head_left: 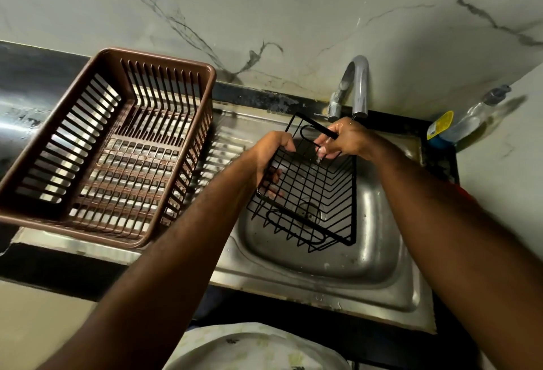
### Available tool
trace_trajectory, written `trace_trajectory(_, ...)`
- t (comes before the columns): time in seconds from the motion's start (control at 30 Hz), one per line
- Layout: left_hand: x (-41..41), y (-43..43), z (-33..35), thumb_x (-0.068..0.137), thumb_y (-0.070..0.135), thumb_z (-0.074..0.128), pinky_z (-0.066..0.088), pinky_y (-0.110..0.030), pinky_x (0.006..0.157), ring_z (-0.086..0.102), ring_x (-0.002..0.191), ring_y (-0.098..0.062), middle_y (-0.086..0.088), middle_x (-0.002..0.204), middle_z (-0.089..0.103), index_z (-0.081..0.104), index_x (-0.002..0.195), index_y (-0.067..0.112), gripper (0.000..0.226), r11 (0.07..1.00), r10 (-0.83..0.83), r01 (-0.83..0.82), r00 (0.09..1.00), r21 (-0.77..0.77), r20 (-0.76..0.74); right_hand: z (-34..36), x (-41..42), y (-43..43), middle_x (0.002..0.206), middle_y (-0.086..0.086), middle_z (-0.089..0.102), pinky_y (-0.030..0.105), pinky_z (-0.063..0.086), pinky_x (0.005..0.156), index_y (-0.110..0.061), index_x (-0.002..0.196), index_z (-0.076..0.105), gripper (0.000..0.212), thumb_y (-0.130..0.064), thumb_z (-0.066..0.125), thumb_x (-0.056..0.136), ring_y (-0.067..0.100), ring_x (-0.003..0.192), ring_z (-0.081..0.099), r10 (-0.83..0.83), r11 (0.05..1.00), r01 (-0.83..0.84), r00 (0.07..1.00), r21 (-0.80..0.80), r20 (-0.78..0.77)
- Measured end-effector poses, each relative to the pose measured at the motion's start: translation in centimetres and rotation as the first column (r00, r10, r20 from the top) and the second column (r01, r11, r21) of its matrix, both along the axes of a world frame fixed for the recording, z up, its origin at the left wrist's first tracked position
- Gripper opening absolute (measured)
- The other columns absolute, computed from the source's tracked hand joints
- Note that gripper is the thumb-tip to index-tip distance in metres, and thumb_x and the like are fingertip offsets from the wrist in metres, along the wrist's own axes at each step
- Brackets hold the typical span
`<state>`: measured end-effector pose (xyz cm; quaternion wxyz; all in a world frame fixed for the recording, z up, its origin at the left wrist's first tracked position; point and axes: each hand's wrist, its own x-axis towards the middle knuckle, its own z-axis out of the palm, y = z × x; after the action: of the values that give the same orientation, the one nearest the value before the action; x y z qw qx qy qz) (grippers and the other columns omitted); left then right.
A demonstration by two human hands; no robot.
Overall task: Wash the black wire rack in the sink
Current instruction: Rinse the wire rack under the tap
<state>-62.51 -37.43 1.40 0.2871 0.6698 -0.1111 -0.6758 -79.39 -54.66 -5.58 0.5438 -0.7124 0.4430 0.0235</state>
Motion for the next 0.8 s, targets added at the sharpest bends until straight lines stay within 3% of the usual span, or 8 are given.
trace_trajectory(0.2, -0.4, 0.6, -0.1, 0.069, 0.037, 0.062, 0.056, -0.050, 0.079, 0.050, 0.072, -0.020, -0.012, 0.099, 0.049, 0.054, 0.102, 0.015, 0.041, 0.999, 0.042, -0.043, 0.999, -0.015, -0.028, 0.1, 1.1, 0.1, 0.072, 0.011, 0.075, 0.027, 0.059, 0.060, -0.005, 0.085, 0.075, 0.022, -0.018, 0.089, 0.073, 0.016, 0.066, 0.073, 0.014, 0.990, -0.029, 0.994, -0.141, -0.106)
trace_trajectory(0.33, 0.2, 0.7, -0.5, 0.073, 0.037, 0.059, 0.051, -0.058, 0.093, 0.045, 0.068, -0.017, -0.007, 0.088, 0.046, 0.058, 0.115, 0.011, 0.049, 0.995, 0.064, -0.065, 0.998, -0.081, -0.015, -0.3, 0.5, 0.0, 0.084, 0.014, 0.075, 0.029, 0.059, 0.072, -0.003, 0.095, 0.072, 0.013, -0.001, 0.076, 0.083, 0.025, 0.082, 0.074, -0.163, 0.985, 0.154, 0.979, 0.076, 0.120)
trace_trajectory(0.43, 0.5, 0.9, 0.1, 0.072, 0.035, 0.055, 0.049, -0.052, 0.091, 0.038, 0.060, -0.015, 0.000, 0.072, 0.039, 0.053, 0.071, 0.021, 0.015, 0.986, 0.094, -0.098, 0.995, -0.135, -0.035, -0.7, 1.1, 0.3, 0.089, 0.009, 0.074, 0.026, 0.058, 0.068, -0.008, 0.097, 0.069, 0.031, 0.018, 0.062, 0.083, 0.021, 0.087, 0.072, -0.479, 0.867, 0.383, 0.818, 0.320, 0.319)
trace_trajectory(0.57, 0.2, 1.1, 0.9, 0.068, 0.036, 0.052, 0.045, -0.048, 0.083, 0.037, 0.062, -0.015, 0.002, 0.070, 0.040, 0.048, 0.066, 0.025, 0.012, 0.980, 0.129, -0.127, 0.992, -0.153, 0.006, -0.8, 2.6, 1.4, 0.078, 0.007, 0.073, 0.022, 0.043, 0.049, -0.007, 0.104, 0.063, 0.056, 0.029, 0.033, 0.075, 0.016, 0.074, 0.068, -0.677, 0.714, 0.487, 0.662, 0.503, 0.321)
trace_trajectory(0.63, 0.0, 1.4, 0.9, 0.079, 0.033, 0.050, 0.046, -0.045, 0.082, 0.041, 0.067, -0.017, -0.003, 0.080, 0.049, 0.049, 0.074, 0.022, 0.012, 0.977, 0.152, -0.145, 0.988, -0.155, 0.034, -1.0, 2.7, 2.0, 0.082, 0.007, 0.074, 0.022, 0.040, 0.050, -0.011, 0.105, 0.062, 0.062, 0.030, 0.029, 0.072, 0.016, 0.076, 0.069, -0.667, 0.713, 0.480, 0.689, 0.510, 0.284)
trace_trajectory(0.73, -0.2, 1.7, 0.8, 0.074, 0.034, 0.051, 0.047, -0.035, 0.068, 0.044, 0.092, -0.029, -0.024, 0.139, 0.054, 0.053, 0.081, 0.020, 0.015, 0.984, 0.103, -0.095, 0.994, -0.149, 0.045, -1.8, 2.3, 2.4, 0.088, 0.009, 0.072, 0.024, 0.046, 0.055, -0.016, 0.105, 0.063, 0.062, 0.030, 0.030, 0.079, 0.017, 0.072, 0.067, -0.554, 0.783, 0.445, 0.817, 0.435, 0.163)
trace_trajectory(0.77, -0.2, 1.9, 0.7, 0.069, 0.035, 0.051, 0.045, -0.033, 0.063, 0.041, 0.097, -0.029, -0.028, 0.145, 0.050, 0.053, 0.079, 0.021, 0.017, 0.984, 0.088, -0.079, 0.995, -0.161, 0.049, -2.0, 2.1, 2.4, 0.089, 0.011, 0.069, 0.023, 0.047, 0.052, -0.015, 0.104, 0.064, 0.061, 0.030, 0.031, 0.080, 0.017, 0.068, 0.065, -0.509, 0.810, 0.427, 0.852, 0.402, 0.121)
trace_trajectory(0.8, -0.2, 2.0, 0.5, 0.065, 0.035, 0.050, 0.043, -0.031, 0.060, 0.043, 0.091, -0.030, -0.030, 0.132, 0.058, 0.053, 0.078, 0.022, 0.018, 0.983, 0.074, -0.061, 0.995, -0.171, 0.071, -2.2, 2.0, 2.4, 0.089, 0.013, 0.068, 0.023, 0.047, 0.049, -0.014, 0.101, 0.065, 0.058, 0.030, 0.033, 0.081, 0.017, 0.064, 0.064, -0.471, 0.834, 0.413, 0.878, 0.365, 0.083)
